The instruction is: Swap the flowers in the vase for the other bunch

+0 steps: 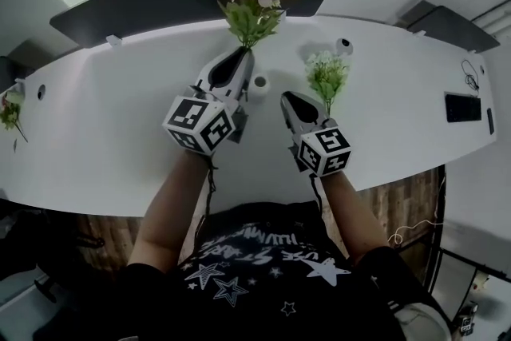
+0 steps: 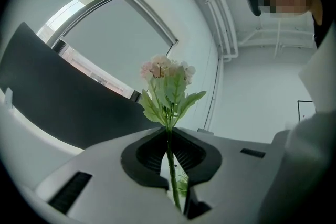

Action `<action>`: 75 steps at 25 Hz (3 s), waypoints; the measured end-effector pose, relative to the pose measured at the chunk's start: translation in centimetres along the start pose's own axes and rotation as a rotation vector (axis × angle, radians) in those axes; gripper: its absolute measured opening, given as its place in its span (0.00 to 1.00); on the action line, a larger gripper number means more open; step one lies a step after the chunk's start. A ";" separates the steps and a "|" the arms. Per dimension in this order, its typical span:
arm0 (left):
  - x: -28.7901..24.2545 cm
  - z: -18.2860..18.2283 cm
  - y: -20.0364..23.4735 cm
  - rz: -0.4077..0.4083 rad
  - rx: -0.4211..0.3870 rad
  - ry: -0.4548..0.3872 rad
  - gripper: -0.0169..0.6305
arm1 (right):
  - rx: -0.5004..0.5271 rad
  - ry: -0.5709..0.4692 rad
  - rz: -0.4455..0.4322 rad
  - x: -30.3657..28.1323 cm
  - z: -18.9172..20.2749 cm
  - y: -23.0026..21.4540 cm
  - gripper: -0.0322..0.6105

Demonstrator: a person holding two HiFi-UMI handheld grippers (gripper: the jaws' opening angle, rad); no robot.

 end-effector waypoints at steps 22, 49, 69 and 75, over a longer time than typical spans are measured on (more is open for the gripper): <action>-4.6 0.9 0.6 0.031 -0.041 -0.003 0.07 | 0.090 0.165 -0.161 -8.5 5.9 0.7 0.49; -2.6 6.0 1.0 0.025 -0.082 0.093 0.07 | 0.160 0.176 -0.173 -8.5 6.7 1.3 0.46; 1.0 10.4 0.3 0.025 -0.234 0.259 0.08 | 0.145 0.164 -0.162 -8.7 6.3 1.1 0.46; 1.1 10.3 0.1 0.013 -0.245 0.260 0.08 | 0.151 0.169 -0.145 -8.8 6.7 0.6 0.46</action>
Point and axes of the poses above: the fingertips, and each gripper's own axes: x backward along the fingers, y to its left, z out of its underside, the point moved 2 cm from there along x, backward along the fingers, and after that the axes turned 4 degrees about -x, right-handed, at the moved point
